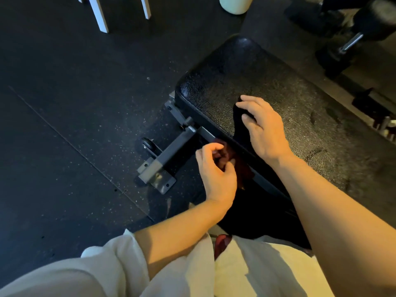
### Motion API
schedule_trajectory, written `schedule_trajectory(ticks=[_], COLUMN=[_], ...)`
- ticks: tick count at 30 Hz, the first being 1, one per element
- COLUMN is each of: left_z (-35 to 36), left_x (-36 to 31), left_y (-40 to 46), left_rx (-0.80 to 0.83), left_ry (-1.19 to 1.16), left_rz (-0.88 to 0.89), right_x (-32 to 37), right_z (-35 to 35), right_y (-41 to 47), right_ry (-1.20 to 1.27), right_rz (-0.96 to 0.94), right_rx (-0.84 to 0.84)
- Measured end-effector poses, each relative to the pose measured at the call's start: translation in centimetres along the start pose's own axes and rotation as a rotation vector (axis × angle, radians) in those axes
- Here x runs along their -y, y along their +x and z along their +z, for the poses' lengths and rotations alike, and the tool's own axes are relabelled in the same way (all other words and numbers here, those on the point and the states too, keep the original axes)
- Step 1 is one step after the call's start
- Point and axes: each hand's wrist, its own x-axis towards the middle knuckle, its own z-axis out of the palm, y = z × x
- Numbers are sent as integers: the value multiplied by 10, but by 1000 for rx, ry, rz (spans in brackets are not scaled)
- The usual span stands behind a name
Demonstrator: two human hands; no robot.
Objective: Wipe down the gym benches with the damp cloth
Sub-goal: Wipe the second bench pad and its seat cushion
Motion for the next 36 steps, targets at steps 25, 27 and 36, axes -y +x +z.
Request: schedule_trajectory(ticks=[25,27,36], left_z=[-32,-36,-73], left_x=[-24,-16,-32], left_y=[67,58,146], left_rx=[-250,-181,-116], left_ry=[-37,-19,43], left_rz=[74,96,369], right_x=[21,28,41], right_z=[-14,-9,-13], right_y=[6,12,53], right_ry=[-276,-296,-407], right_rz=[-29,-68,-164], right_rx=[86,122,195])
